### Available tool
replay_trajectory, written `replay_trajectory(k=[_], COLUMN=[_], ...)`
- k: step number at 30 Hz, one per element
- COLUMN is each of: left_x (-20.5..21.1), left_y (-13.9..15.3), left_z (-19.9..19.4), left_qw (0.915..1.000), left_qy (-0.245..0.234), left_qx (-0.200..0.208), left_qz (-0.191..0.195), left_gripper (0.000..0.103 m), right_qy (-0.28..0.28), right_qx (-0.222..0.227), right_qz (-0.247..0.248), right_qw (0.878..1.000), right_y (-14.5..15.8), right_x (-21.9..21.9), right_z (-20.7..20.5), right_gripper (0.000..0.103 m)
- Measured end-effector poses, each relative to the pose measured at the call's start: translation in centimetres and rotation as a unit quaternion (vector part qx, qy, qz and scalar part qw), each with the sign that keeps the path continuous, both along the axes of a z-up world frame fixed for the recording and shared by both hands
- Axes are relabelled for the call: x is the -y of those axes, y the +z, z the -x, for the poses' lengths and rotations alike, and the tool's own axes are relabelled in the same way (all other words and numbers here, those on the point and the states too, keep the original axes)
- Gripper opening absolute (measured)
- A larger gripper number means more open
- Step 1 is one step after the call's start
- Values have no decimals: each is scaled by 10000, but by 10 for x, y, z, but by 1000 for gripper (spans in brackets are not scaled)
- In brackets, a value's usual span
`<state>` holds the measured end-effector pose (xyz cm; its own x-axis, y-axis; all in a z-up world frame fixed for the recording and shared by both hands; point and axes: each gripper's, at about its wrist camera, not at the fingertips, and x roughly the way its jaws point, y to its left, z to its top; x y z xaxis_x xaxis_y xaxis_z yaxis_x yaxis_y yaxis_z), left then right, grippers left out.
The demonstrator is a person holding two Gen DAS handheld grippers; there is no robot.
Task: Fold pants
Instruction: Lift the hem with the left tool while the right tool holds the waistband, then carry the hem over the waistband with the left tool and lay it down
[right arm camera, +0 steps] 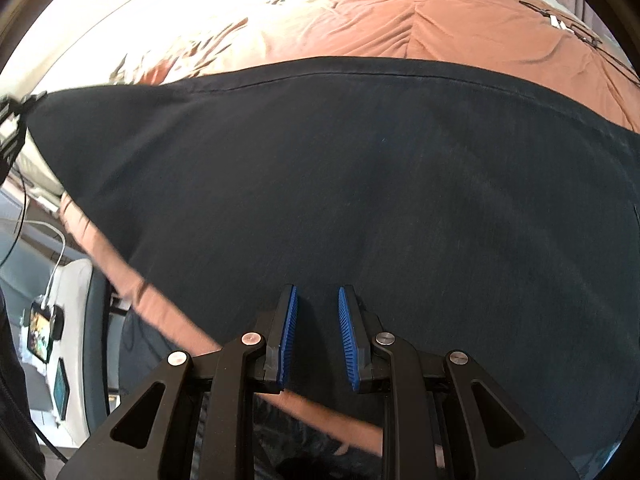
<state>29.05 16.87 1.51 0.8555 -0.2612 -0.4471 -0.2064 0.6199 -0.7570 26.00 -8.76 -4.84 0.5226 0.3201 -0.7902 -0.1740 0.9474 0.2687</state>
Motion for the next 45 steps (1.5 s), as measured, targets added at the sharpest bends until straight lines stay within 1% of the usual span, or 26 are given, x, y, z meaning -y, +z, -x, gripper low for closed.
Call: replay_trajectory(k=[2, 6, 10, 12, 14, 15, 23, 28, 32, 38, 45], left_x=[9, 27, 51, 66, 78, 85, 144, 184, 223, 273, 320], left_y=[13, 40, 69, 83, 93, 97, 143, 170, 191, 206, 209], left_z=[-2, -8, -14, -17, -20, -21, -33, -35, -40, -49, -54], left_qw=[9999, 9991, 9969, 9953, 9940, 9934, 9860, 9817, 9777, 9712, 9636], left_qy=[-85, -303, -573, -709, -825, -871, -1315, -1542, -1695, -1984, -2321], left_qx=[62, 217, 402, 496, 545, 561, 810, 888, 946, 992, 985], left_qz=[-68, -211, -370, -428, -468, -493, -629, -685, -805, -864, -884], left_gripper=[4, 4, 4, 4, 4, 4, 4, 4, 4, 4, 4], right_qy=[-25, -201, -473, -611, -802, -919, -1398, -1600, -1738, -1941, -2253], right_qx=[71, 373, 647, 758, 884, 955, 1122, 1258, 1344, 1416, 1542], right_qz=[-64, -89, -264, -350, -432, -479, -880, -1052, -1176, -1321, -1465], right_qw=[10000, 9991, 9964, 9946, 9919, 9900, 9799, 9734, 9685, 9617, 9508], right_y=[5, 18, 35, 40, 44, 46, 46, 41, 39, 34, 32], right_x=[5, 24, 55, 70, 87, 97, 151, 163, 173, 193, 225], right_z=[8, 25, 47, 57, 69, 75, 116, 136, 151, 175, 198], right_gripper=[19, 19, 20, 28, 45, 47, 47, 47, 47, 47, 47])
